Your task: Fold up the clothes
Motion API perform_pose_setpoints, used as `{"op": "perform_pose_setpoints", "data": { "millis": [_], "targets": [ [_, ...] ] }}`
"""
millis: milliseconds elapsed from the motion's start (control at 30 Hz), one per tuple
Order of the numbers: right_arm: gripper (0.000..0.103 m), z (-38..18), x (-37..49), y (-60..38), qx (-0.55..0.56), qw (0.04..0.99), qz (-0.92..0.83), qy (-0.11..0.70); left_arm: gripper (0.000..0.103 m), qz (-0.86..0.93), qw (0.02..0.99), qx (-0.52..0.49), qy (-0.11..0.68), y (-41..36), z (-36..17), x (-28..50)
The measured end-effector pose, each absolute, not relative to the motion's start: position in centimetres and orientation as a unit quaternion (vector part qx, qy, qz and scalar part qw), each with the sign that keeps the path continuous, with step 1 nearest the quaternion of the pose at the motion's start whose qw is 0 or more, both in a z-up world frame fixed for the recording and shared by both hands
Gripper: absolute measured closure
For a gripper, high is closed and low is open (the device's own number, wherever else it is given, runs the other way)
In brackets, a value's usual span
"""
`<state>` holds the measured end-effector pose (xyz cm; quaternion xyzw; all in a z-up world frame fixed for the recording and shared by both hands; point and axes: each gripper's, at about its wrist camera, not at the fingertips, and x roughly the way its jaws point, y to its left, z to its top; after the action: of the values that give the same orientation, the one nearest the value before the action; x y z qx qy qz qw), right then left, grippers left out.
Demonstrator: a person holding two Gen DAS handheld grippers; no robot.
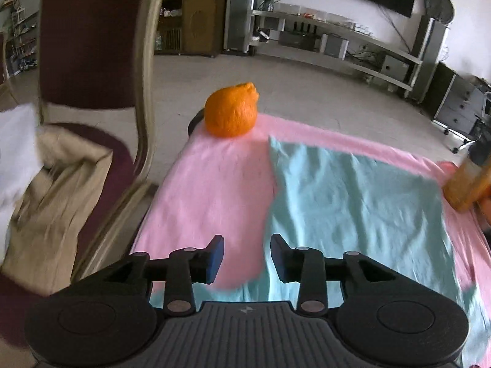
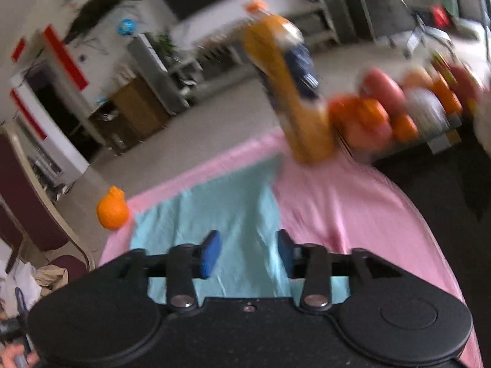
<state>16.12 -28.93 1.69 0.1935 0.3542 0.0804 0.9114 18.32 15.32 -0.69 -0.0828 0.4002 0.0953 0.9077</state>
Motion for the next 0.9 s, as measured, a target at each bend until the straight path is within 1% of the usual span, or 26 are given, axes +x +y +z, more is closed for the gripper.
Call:
{"op": "perform_pose_setpoints", "data": {
  "millis": [67,167,233,267,467,533,567,600,633,667,700,833,900],
  "targets": [
    [0.056,1.8,18.9,-28.8,0.19,0.914,0.072,0.351,0.065,0.101,0.899,-0.103,0.414,16.2,-1.8,21.8],
    [0.057,0.0,24.3,-29.6,0.216,0.905,0.051,0.362,0.064,0.109,0.89,-0.123,0.426,17.2,-3.7,26.6],
    [0.063,-2.1,27.8,-29.5,0.218,0.901,0.037,0.373,0.062,0.107,0.888,-0.123,0.43,17.3,-5.1,29.6],
    [0.067,-3.2,29.6,-29.4,0.217,0.899,0.031,0.379,0.061,0.107,0.887,-0.119,0.433,17.3,-5.9,31.1],
    [0.072,-8.6,36.3,-26.8,0.17,0.9,-0.002,0.401,0.061,0.093,0.885,-0.083,0.448,16.3,-10.0,38.0],
    [0.073,-10.4,38.5,-25.9,0.153,0.9,-0.012,0.407,0.06,0.089,0.894,-0.063,0.434,15.7,-10.6,39.1],
    [0.074,-11.3,39.5,-25.4,0.144,0.9,-0.018,0.41,0.066,0.083,0.9,-0.052,0.425,15.4,-10.7,39.4],
    [0.075,-11.8,40.2,-25.0,0.135,0.901,-0.021,0.411,0.087,0.075,0.905,-0.041,0.416,15.0,-10.8,39.6],
    [0.078,-12.1,40.5,-24.6,0.126,0.902,-0.026,0.411,0.101,0.073,0.91,-0.026,0.407,14.5,-10.8,39.7],
    [0.095,-12.4,40.8,-24.3,0.117,0.903,-0.032,0.413,0.102,0.073,0.915,-0.01,0.397,14.1,-10.7,39.7],
    [0.101,-12.7,41.1,-24.0,0.108,0.903,-0.039,0.414,0.102,0.08,0.922,0.012,0.378,13.5,-10.4,39.4],
    [0.101,-11.3,39.9,-21.7,0.025,0.938,-0.073,0.337,0.102,0.121,0.94,0.102,0.303,11.8,-9.6,38.4],
    [0.101,-11.0,39.5,-20.6,-0.017,0.947,-0.088,0.307,0.102,0.14,0.932,0.129,0.307,11.3,-10.6,38.9]
  ]
}}
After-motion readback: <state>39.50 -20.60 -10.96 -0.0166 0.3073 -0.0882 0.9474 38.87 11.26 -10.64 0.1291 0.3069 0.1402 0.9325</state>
